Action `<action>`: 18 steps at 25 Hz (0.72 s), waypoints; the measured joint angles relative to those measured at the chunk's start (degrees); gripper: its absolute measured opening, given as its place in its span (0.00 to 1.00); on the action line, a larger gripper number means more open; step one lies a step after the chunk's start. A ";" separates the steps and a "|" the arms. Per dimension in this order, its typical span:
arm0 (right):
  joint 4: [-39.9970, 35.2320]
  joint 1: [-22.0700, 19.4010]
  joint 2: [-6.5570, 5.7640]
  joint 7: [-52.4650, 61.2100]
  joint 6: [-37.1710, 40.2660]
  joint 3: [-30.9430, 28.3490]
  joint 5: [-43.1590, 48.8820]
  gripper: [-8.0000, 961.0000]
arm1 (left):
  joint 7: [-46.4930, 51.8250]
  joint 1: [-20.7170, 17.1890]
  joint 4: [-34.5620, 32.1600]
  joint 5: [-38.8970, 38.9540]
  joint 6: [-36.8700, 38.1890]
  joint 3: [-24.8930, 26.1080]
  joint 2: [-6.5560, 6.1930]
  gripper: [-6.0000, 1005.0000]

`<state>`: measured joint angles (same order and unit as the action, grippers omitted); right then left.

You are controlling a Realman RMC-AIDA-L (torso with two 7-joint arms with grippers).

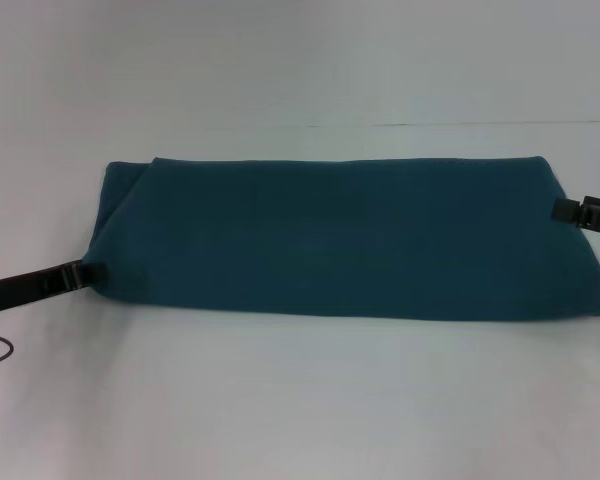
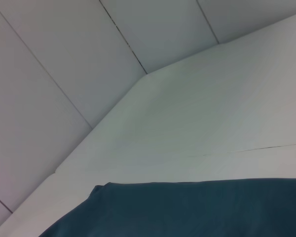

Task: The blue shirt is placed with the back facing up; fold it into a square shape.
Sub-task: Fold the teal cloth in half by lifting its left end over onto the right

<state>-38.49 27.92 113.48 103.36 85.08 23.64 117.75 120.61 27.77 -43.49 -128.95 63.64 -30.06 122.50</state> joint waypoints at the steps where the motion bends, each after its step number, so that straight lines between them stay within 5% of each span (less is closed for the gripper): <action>1: 0.00 0.01 0.05 -0.13 0.00 0.00 0.00 0.94 | 0.11 0.00 0.00 0.00 0.02 0.00 0.02 0.07; 18: 0.01 0.40 1.36 0.15 0.06 0.78 0.32 0.94 | 0.12 -2.64 -2.10 -0.16 0.85 2.11 -0.39 0.02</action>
<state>-38.49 28.32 114.84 103.50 85.14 24.43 118.08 120.73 25.13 -45.58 -129.12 64.49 -27.95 122.11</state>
